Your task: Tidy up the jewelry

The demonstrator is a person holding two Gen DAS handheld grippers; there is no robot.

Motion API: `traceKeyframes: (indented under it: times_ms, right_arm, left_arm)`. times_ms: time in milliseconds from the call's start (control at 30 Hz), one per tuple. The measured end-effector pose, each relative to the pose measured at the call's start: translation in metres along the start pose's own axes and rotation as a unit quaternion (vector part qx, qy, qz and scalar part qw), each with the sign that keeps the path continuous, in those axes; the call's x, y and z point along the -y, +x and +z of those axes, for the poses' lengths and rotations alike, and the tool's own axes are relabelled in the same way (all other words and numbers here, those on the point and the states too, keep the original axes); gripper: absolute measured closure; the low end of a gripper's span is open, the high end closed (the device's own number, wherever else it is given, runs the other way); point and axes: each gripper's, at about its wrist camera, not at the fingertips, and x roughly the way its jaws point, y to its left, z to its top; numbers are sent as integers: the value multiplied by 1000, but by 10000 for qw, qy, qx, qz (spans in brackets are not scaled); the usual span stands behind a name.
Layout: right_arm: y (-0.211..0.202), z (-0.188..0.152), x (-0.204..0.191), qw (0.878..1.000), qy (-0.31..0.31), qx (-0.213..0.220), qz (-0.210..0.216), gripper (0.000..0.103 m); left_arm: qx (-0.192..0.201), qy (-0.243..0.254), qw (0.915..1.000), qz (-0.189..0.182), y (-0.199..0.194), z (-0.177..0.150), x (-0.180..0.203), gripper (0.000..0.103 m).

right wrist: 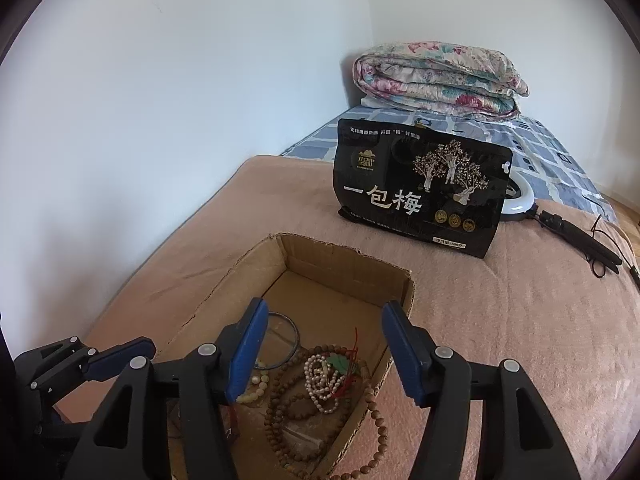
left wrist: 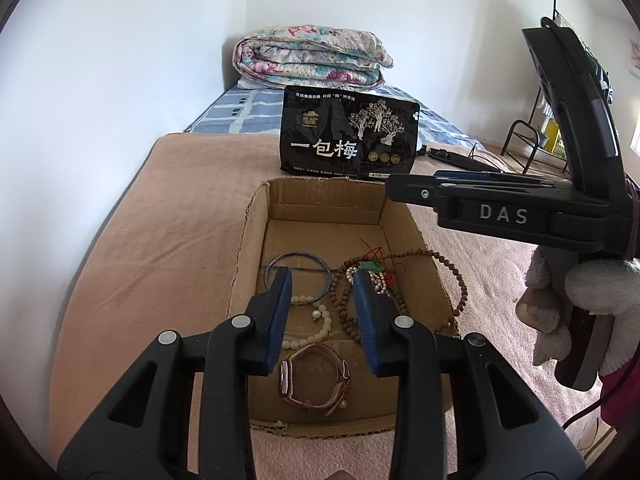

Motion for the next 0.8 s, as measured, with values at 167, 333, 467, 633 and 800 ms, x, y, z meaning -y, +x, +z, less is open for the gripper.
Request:
traceKeyframes:
  times_ms: [167, 333, 467, 633, 800]
  right_arm:
    - [-25, -3, -3, 9999, -49, 136, -59, 36]
    - [-54, -9, -5, 9994, -130, 255, -174, 33]
    - [-79, -14, -5, 9987, -188, 377, -278, 30]
    - [-110, -23, -4, 9972, -287, 543, -415, 27]
    - [-137, -32, 1, 9956, -372, 657, -547, 25]
  left_arm:
    - [99, -20, 9999, 46, -19, 1, 4, 72]
    - [196, -14, 9998, 68, -42, 1, 10, 72]
    - [260, 10, 9996, 71, -60, -2, 19, 72]
    - [330, 87, 9994, 50, -84, -6, 34, 72]
    - [439, 202, 9988, 85, -105, -8, 48, 72]
